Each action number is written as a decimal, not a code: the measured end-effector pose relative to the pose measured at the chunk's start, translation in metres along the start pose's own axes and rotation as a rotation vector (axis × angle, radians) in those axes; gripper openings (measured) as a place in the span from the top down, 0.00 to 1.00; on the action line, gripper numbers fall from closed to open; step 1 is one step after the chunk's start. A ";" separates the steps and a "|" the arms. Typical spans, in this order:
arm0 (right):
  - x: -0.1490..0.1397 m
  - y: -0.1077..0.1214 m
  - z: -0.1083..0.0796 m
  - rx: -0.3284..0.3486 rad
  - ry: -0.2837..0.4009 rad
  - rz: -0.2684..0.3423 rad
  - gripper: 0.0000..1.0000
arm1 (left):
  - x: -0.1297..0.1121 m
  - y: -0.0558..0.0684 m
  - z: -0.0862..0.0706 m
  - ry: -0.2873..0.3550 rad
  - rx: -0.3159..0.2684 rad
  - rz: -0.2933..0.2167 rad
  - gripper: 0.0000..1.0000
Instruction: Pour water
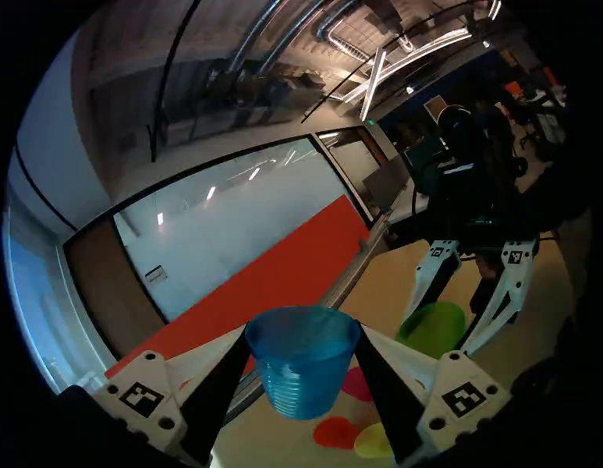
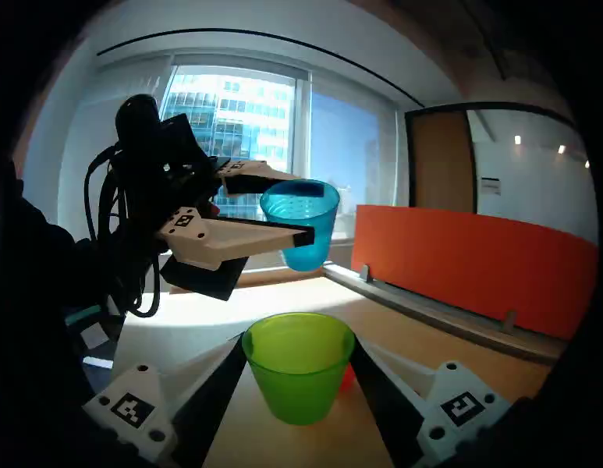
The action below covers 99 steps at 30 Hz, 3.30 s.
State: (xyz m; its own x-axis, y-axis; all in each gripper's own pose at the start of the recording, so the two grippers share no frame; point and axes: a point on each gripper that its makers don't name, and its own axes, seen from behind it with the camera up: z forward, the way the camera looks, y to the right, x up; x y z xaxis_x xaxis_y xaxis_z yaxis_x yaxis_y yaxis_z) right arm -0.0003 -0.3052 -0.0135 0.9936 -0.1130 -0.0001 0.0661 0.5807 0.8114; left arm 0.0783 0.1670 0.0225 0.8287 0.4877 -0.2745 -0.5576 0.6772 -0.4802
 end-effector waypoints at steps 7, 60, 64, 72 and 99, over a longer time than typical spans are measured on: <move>-0.001 -0.004 0.004 0.015 -0.002 -0.001 0.08 | 0.006 0.000 0.001 0.005 0.001 0.055 0.12; 0.012 -0.003 0.012 0.025 0.023 -0.011 0.08 | 0.043 0.007 -0.004 0.041 0.032 0.455 0.12; 0.012 -0.002 0.012 0.024 0.023 -0.013 0.08 | 0.044 0.009 -0.004 0.041 0.032 0.470 0.12; 0.013 -0.001 0.011 0.022 0.025 -0.016 0.08 | 0.048 0.011 -0.002 0.045 0.033 0.504 0.12; 0.017 -0.001 0.004 0.018 0.044 -0.010 0.08 | 0.057 0.011 0.000 0.055 0.042 0.587 0.12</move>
State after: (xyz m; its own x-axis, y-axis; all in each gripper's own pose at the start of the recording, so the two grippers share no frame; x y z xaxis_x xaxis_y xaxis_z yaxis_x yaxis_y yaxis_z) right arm 0.0165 -0.3111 -0.0116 0.9960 -0.0830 -0.0338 0.0750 0.5648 0.8218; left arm 0.1196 0.2028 0.0015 0.3817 0.7588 -0.5277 -0.9241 0.3243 -0.2022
